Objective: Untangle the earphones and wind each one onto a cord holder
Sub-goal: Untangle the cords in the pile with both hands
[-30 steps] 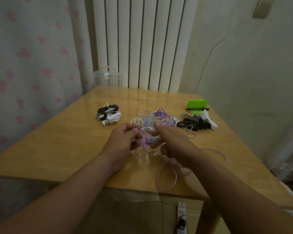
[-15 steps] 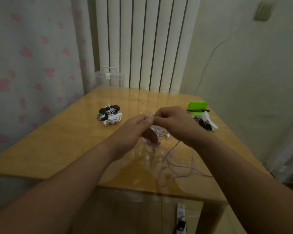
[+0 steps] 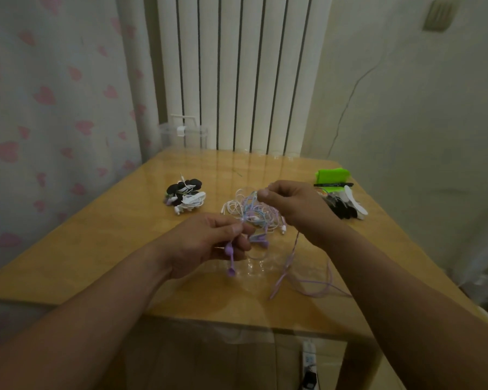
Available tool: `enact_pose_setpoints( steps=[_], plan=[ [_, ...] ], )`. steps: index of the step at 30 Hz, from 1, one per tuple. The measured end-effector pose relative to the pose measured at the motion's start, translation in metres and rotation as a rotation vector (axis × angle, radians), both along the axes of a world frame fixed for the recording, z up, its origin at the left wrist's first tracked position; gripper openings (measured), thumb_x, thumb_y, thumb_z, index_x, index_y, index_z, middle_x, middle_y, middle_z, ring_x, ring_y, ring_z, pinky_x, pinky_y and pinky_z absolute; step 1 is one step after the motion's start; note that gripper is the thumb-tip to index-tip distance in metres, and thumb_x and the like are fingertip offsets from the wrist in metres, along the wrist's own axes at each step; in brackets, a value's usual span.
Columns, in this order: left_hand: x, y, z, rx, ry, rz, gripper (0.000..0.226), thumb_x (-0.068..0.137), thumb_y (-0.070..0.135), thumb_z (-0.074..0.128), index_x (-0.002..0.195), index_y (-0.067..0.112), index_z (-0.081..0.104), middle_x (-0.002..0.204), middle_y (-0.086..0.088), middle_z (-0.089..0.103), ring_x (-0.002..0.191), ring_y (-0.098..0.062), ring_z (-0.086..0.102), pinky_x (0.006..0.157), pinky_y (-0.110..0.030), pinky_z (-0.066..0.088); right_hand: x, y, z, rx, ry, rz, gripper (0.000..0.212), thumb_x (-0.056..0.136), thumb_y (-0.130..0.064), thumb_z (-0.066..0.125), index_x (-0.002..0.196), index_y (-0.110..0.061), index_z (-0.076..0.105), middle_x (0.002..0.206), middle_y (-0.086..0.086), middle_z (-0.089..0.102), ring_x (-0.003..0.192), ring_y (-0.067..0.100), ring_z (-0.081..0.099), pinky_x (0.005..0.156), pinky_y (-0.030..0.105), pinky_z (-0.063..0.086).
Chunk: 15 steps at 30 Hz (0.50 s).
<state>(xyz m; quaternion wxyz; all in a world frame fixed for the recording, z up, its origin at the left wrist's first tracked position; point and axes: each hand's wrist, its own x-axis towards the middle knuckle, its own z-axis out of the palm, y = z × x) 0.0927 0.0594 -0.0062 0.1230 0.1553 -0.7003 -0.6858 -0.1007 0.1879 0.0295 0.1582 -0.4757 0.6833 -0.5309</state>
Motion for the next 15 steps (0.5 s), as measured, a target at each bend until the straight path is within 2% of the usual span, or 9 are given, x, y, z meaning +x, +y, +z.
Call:
enact_pose_setpoints(
  steps=[3,7,10,12,15],
  plan=[
    [-0.003,-0.003,0.0,0.121,0.01,-0.028,0.027,0.104,0.012,0.056,0.122,-0.002,0.07,0.103,-0.02,0.073,0.083,-0.025,0.07,0.081,-0.039,0.062,-0.011,-0.011,0.002,-0.052,-0.063,-0.002,0.019,0.098,-0.029,0.072,0.099,-0.009,0.074,0.074,0.001,0.059,0.053,0.002,0.045,0.049,0.017,0.038],
    [-0.015,-0.005,0.0,0.288,0.119,-0.057,0.028,0.102,0.004,0.053,0.123,-0.003,0.07,0.109,-0.022,0.071,0.077,-0.018,0.068,0.083,-0.044,0.063,-0.027,-0.024,-0.002,-0.159,-0.294,0.023,0.015,0.101,-0.022,0.068,0.107,-0.008,0.071,0.072,0.001,0.053,0.054,0.009,0.038,0.048,0.022,0.033],
    [-0.03,-0.009,0.004,0.369,0.184,-0.099,0.032,0.1,-0.007,0.048,0.12,-0.003,0.073,0.11,-0.022,0.07,0.077,-0.019,0.068,0.075,-0.038,0.061,-0.037,-0.03,-0.006,-0.205,-0.364,0.016,0.013,0.103,-0.016,0.063,0.113,-0.009,0.069,0.078,0.005,0.055,0.055,0.01,0.036,0.046,0.022,0.031],
    [-0.043,-0.011,0.007,0.344,0.196,-0.132,0.032,0.099,-0.007,0.049,0.12,-0.002,0.073,0.11,-0.021,0.069,0.076,-0.018,0.065,0.069,-0.033,0.059,-0.046,-0.031,-0.007,-0.239,-0.425,0.008,0.015,0.102,-0.011,0.062,0.116,-0.007,0.067,0.08,0.004,0.056,0.053,0.01,0.033,0.043,0.021,0.028],
    [-0.064,-0.014,0.013,0.199,0.171,-0.078,0.019,0.098,0.011,0.06,0.111,0.002,0.071,0.09,-0.013,0.067,0.063,-0.014,0.055,0.052,-0.023,0.045,-0.059,-0.03,-0.009,-0.302,-0.506,0.011,0.017,0.1,-0.005,0.061,0.116,-0.004,0.065,0.075,0.002,0.052,0.052,0.01,0.028,0.043,0.022,0.021]
  ],
)
